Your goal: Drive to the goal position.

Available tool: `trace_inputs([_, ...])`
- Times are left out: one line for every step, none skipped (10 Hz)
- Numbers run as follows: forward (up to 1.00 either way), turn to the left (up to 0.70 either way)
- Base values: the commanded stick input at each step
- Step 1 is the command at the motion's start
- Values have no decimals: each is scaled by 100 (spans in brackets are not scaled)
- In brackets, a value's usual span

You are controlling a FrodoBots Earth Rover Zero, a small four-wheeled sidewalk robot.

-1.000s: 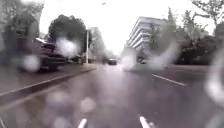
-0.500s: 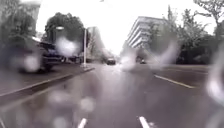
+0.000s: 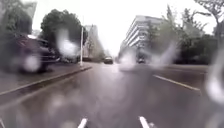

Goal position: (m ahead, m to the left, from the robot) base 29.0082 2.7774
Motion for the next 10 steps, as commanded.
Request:
trace_inputs([70, 0])
trace_inputs([70, 0])
trace_inputs([70, 0])
trace_inputs([70, -5])
trace_inputs([70, -14])
trace_inputs([70, -14])
trace_inputs([70, -9])
trace_inputs([70, 0])
trace_inputs([70, 0])
trace_inputs([70, 0])
